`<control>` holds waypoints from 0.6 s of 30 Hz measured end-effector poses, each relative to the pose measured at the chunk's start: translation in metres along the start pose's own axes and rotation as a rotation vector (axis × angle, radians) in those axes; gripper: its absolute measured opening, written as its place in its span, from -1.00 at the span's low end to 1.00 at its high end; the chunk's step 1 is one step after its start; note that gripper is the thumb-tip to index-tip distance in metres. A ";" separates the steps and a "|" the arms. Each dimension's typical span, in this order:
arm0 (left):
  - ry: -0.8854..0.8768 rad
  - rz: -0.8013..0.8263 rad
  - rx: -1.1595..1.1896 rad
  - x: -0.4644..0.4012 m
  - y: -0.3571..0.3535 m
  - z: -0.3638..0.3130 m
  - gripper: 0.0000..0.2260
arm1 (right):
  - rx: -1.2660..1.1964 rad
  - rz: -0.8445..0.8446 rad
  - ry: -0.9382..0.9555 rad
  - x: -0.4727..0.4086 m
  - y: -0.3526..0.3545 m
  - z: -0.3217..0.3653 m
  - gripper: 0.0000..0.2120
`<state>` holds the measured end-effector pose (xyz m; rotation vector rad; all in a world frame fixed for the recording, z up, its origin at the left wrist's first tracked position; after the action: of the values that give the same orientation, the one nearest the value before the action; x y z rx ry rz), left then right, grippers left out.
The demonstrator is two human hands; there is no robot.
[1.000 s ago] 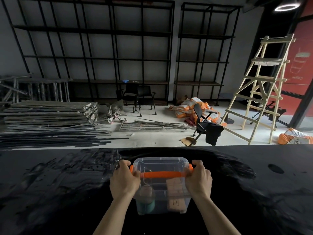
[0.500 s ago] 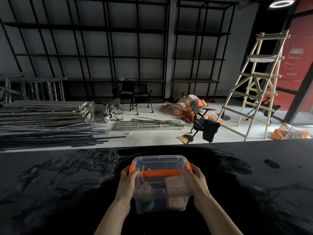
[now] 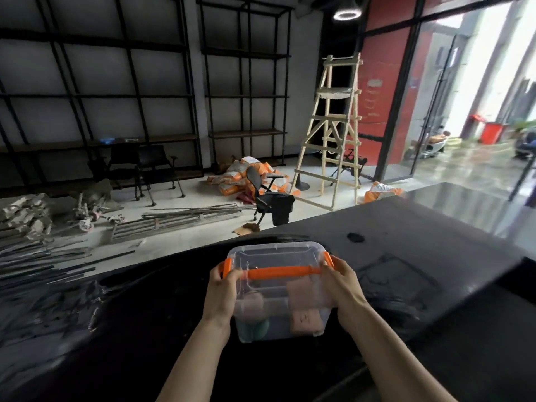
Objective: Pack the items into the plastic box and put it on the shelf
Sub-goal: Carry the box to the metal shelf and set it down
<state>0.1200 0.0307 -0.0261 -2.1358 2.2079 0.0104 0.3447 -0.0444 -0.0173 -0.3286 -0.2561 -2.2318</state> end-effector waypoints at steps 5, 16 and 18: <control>-0.066 0.251 0.054 0.052 -0.122 -0.010 -0.61 | -0.064 -0.250 0.016 0.016 0.143 -0.009 -0.60; -0.023 0.819 0.192 0.317 -0.392 0.082 -0.66 | -0.057 -0.826 0.107 0.152 0.497 -0.159 -0.60; 0.012 0.903 0.186 0.372 -0.418 0.107 -0.78 | -0.088 -0.925 0.050 0.185 0.540 -0.200 -0.61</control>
<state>0.5302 -0.3495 -0.1354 -0.9121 2.8175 -0.1500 0.6228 -0.5736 -0.1083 -0.2172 -0.3256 -3.1641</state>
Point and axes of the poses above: each hand's wrist, its own x-axis away from the middle knuckle, its own y-axis out of the back of the hand, z = x × y, the point moved 3 cm from there along -x, towards the middle knuckle, and after that the axes turned 11 degrees about -y, right-handed, at the moved point
